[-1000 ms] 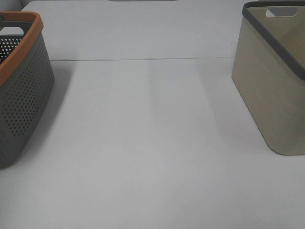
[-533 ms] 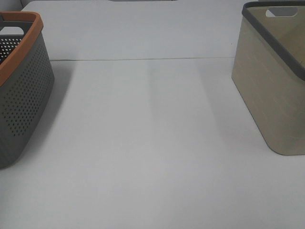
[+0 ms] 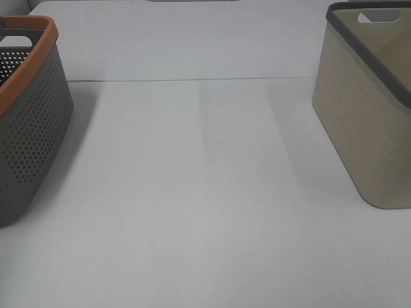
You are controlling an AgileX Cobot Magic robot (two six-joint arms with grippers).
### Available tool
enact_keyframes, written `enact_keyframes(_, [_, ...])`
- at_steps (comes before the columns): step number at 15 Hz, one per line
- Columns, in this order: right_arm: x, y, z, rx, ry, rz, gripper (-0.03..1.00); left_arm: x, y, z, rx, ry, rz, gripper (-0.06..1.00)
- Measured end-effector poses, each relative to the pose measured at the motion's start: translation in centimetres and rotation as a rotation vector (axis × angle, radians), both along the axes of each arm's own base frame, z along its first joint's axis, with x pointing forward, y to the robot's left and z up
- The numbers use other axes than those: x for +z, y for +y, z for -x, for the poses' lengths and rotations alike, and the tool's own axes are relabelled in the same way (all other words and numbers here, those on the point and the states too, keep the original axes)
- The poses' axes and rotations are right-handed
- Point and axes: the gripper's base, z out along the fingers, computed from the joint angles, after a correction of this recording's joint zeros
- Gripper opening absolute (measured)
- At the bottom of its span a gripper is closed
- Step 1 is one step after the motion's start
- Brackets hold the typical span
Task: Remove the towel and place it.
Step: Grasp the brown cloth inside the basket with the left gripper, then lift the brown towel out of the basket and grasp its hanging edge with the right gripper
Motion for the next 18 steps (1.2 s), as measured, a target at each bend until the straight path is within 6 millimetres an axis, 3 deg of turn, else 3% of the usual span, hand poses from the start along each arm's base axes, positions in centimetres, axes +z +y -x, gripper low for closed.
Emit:
enact_keyframes(2, [0.0,0.0,0.0,0.000,0.000,0.000,0.62,1.1,-0.3,0.0,-0.016,-0.048,0.007,0.00])
enact_keyframes(4, [0.0,0.0,0.0,0.000,0.000,0.000,0.62,3.7,-0.9,0.1,-0.042,-0.151,0.040,0.00])
enact_keyframes(11, [0.0,0.2,0.0,0.010,0.000,-0.015,0.62,15.9,-5.3,1.8,-0.184,-0.662,0.285,0.00])
enact_keyframes(13, [0.0,0.2,0.0,0.010,0.000,-0.015,0.62,17.9,-7.1,1.9,-0.252,-0.741,0.335,0.00])
enact_keyframes(14, [0.0,0.2,0.0,0.010,0.000,-0.015,0.62,19.1,-8.7,1.9,-0.305,-0.780,0.361,0.00])
enact_keyframes(15, [0.0,0.2,0.0,0.010,0.000,-0.015,0.62,21.4,-11.8,1.8,-0.387,-0.873,0.372,0.00])
enact_keyframes(18, [0.0,0.2,0.0,0.010,0.000,-0.015,0.62,24.3,-16.1,1.9,-0.437,-1.057,0.383,0.00])
